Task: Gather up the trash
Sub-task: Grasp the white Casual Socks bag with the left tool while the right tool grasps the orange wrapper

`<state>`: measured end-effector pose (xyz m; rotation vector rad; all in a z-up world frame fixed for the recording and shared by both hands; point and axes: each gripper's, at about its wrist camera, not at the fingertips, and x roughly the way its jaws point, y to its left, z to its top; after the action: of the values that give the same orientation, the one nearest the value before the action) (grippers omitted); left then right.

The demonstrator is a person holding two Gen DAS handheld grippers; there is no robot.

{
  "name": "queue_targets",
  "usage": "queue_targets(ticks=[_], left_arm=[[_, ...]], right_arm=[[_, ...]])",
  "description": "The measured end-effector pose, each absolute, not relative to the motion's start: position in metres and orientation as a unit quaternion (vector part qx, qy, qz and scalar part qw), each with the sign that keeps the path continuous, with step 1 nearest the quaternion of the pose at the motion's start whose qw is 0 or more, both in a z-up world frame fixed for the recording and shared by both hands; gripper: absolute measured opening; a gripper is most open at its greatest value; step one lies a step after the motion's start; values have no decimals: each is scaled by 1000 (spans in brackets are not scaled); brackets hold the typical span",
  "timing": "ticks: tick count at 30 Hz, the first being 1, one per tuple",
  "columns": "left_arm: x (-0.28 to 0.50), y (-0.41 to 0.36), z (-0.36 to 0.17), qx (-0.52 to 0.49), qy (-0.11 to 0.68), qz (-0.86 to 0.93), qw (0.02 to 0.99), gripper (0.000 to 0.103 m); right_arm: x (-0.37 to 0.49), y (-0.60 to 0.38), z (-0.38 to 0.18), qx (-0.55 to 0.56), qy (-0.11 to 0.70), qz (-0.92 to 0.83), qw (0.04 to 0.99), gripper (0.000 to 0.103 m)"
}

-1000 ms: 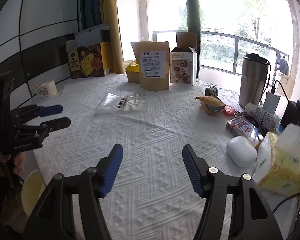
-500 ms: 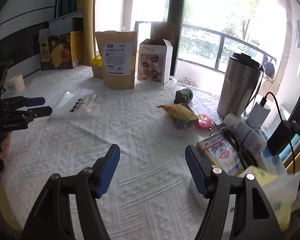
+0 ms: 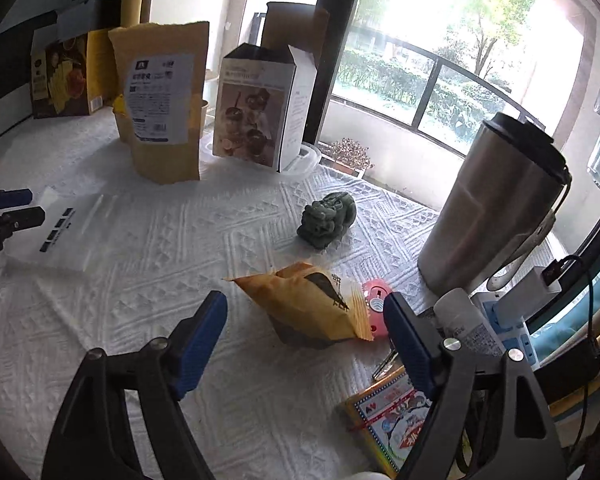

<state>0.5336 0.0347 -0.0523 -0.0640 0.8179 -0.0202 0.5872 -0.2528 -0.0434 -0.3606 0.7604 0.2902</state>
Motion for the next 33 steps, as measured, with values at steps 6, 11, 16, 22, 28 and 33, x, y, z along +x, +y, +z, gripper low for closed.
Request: queue_targets(ticks=[6,11,16,22,28,33], left_arm=[[542,25,-63,0,429,-8,903,71],[539,26,-66,4,439,-13,898,74],[523,38,-64,-3,442,-7,897,74],[528,32,-66,-9,443,-45,895,74],[528,19,-63,18,436,-58,898,39],[524,17,-61,32,425,-65,902,3]], right_arm=[[590,-242,-53,-183,373,148,898,79],[587,-237,-56,-202,373,148,893,79],[587,-237,-60,-211,376,149,890,71],[584,-232,-61,-210,377,165,887,57],[581,-232,-60,-210,372,173,888,20],[571,-233,-54,-221,350,180,892,10]])
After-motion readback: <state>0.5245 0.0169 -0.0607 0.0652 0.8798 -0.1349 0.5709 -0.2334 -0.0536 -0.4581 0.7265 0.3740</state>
